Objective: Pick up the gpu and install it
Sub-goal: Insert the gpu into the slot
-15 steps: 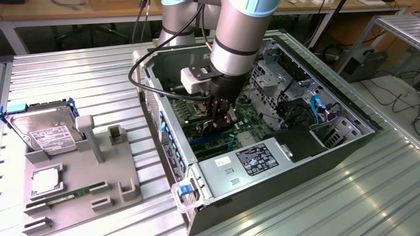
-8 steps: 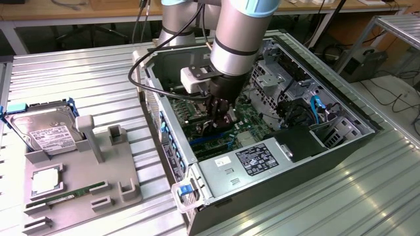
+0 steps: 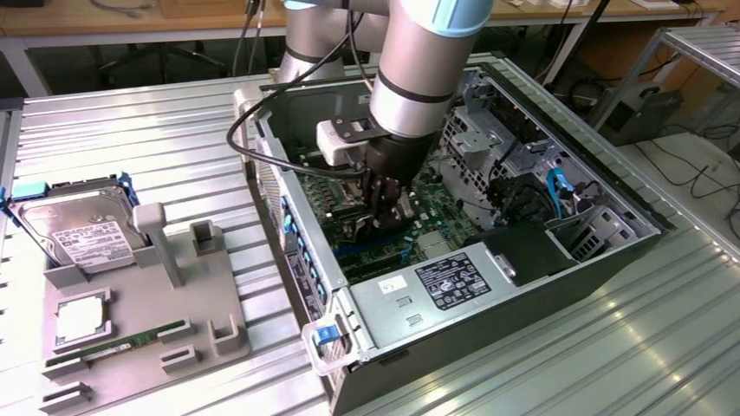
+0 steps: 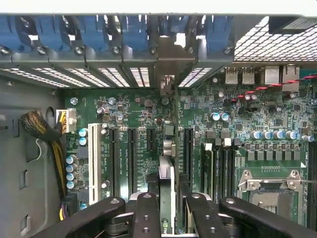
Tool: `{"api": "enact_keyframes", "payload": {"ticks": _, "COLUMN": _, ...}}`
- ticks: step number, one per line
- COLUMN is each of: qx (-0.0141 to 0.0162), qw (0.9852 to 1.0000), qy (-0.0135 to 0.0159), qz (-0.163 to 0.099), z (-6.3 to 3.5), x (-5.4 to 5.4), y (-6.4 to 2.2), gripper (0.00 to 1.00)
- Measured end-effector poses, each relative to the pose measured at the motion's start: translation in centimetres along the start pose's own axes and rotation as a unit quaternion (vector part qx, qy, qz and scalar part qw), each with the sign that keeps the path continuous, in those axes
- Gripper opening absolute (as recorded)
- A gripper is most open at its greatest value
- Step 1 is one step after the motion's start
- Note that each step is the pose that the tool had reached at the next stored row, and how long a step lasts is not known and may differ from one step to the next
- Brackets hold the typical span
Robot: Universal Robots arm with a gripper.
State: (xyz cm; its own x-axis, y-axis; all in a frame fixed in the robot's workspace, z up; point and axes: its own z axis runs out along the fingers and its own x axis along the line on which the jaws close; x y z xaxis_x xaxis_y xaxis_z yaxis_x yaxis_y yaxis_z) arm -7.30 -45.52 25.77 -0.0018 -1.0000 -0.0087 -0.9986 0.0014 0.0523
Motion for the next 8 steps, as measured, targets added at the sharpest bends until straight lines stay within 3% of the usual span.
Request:
{"api": "enact_keyframes", "payload": {"ticks": 1, "qx": -0.0005, "qw": 1.0000, "qy": -0.0001, "qz": 0.000, "z": 0.50, "x": 0.0, "y": -0.03, "gripper": 0.26}}
{"api": "enact_keyframes", "payload": {"ticks": 3, "qx": -0.0004, "qw": 1.0000, "qy": -0.0003, "qz": 0.001, "z": 0.58, "x": 0.0, "y": -0.03, "gripper": 0.27}}
{"api": "enact_keyframes", "payload": {"ticks": 4, "qx": -0.0005, "qw": 1.0000, "qy": -0.0002, "qz": 0.001, "z": 0.09, "x": 0.0, "y": -0.01, "gripper": 0.34}}
{"api": "enact_keyframes", "payload": {"ticks": 5, "qx": -0.0005, "qw": 1.0000, "qy": -0.0002, "qz": 0.001, "z": -1.64, "x": -0.1, "y": 0.09, "gripper": 0.34}}
{"api": "enact_keyframes", "payload": {"ticks": 6, "qx": -0.0005, "qw": 1.0000, "qy": 0.0000, "qz": 0.001, "z": -1.71, "x": -0.2, "y": 0.16, "gripper": 0.34}}
{"api": "enact_keyframes", "payload": {"ticks": 7, "qx": 0.0000, "qw": 1.0000, "qy": 0.0053, "qz": 0.001, "z": -1.61, "x": -1.3, "y": 0.99, "gripper": 0.11}}
{"api": "enact_keyframes", "payload": {"ticks": 8, "qx": 0.0002, "qw": 1.0000, "qy": 0.0058, "qz": 0.000, "z": -0.98, "x": -1.3, "y": 1.05, "gripper": 0.11}}
